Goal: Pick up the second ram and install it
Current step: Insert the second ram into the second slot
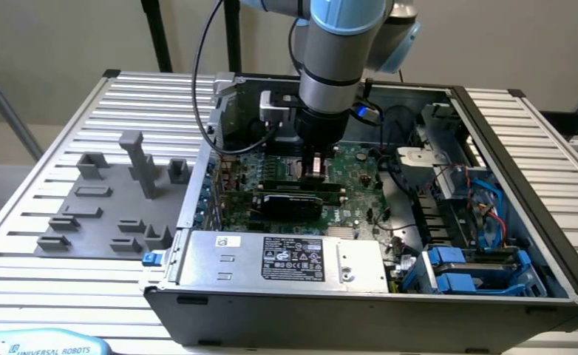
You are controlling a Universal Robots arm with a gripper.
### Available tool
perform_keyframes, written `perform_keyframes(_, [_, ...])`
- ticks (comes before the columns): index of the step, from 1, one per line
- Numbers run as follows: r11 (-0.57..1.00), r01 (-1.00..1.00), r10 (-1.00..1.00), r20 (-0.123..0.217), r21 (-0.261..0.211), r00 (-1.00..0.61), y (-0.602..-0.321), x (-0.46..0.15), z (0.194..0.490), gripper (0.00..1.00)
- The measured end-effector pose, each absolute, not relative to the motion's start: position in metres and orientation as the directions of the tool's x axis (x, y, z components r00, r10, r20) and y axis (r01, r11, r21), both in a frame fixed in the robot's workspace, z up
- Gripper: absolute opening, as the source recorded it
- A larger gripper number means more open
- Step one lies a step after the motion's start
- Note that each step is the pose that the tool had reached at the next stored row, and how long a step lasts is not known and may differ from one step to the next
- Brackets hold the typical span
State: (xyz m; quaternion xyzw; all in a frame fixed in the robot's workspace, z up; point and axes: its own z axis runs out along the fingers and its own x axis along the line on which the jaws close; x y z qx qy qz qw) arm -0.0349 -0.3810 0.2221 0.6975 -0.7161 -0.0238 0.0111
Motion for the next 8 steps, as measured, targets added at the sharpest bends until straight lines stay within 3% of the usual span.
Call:
perform_keyframes(1, [0.026,-0.998,-0.999,-0.017,0.049,-0.027,-0.381,-0.035,0.222,0.22])
perform_keyframes(8, [0.026,-0.998,-0.999,-0.017,0.052,-0.027,-0.381,-0.035,0.238,0.22])
